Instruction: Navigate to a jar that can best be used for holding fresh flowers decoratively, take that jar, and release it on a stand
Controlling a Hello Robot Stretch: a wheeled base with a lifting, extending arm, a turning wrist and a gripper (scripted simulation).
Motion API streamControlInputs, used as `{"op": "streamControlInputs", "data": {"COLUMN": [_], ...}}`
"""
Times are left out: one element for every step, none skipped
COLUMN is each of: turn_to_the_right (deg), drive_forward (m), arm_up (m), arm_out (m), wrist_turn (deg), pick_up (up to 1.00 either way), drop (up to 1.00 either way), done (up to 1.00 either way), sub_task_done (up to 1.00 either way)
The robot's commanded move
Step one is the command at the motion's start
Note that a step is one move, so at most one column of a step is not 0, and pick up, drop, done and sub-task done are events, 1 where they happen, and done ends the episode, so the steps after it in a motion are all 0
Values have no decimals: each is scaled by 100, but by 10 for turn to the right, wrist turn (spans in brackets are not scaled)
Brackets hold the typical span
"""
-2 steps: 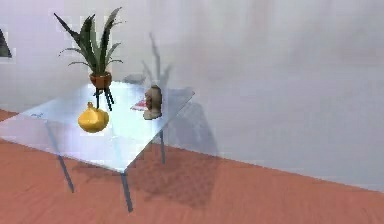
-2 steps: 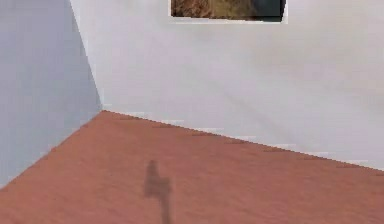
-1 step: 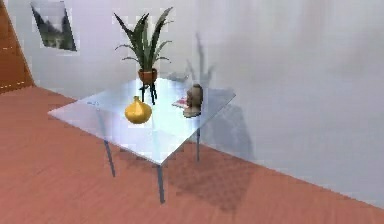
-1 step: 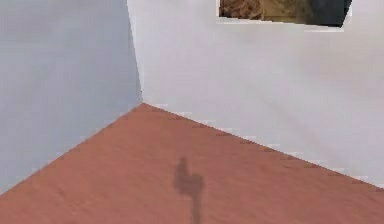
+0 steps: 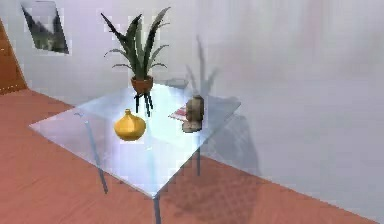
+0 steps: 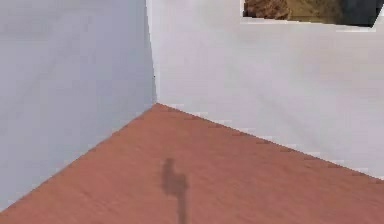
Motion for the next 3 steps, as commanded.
{"op": "streamControlInputs", "data": {"turn_to_the_right": [-450, -450, -150], "drive_forward": [0, 0, 0], "arm_up": [0, 0, 0], "arm_out": [0, 0, 0], "wrist_turn": [0, 0, 0], "pick_up": [0, 0, 0], "drop": [0, 0, 0], "done": [0, 0, 0], "sub_task_done": [0, 0, 0]}}
